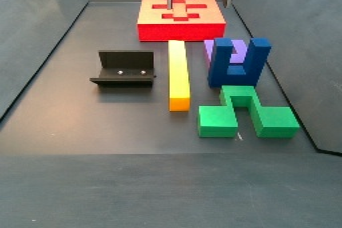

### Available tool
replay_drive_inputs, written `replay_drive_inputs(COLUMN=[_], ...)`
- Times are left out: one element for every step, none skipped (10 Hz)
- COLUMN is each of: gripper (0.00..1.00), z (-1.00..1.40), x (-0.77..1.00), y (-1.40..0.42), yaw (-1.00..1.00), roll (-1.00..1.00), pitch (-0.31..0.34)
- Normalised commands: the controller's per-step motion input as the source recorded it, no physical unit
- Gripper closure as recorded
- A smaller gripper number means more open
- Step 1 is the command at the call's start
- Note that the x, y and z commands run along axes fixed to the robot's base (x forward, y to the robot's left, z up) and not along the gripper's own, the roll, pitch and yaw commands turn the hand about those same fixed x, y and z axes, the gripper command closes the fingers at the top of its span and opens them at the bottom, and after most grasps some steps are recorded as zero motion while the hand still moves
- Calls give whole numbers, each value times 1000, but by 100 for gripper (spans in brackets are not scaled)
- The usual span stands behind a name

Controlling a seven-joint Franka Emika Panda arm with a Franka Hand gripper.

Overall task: Pick up the purple object. Move up. Place the purple object on the fixture. Regrasp the purple object. Move to above the board. Insert the purple object.
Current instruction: Pick up the purple object.

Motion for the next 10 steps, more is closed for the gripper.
replay_drive_inputs(gripper=[0, 0, 0, 0, 0, 0, 0, 0, 0, 0], z=[0, 0, -229, -274, -269, -351, -377, -309, -366, -597], x=[11, 0, 69, 100, 0, 23, -206, -229, -80, -266], y=[0, 0, -283, -694, -800, -749, -863, -660, -326, -260], yaw=[0, -20, 0, 69, 86, 117, 131, 186, 129, 166], roll=[0, 0, 0, 113, 216, 191, 206, 89, 0, -17], pitch=[17, 0, -47, -1, 0, 0, -83, -114, -87, -147])
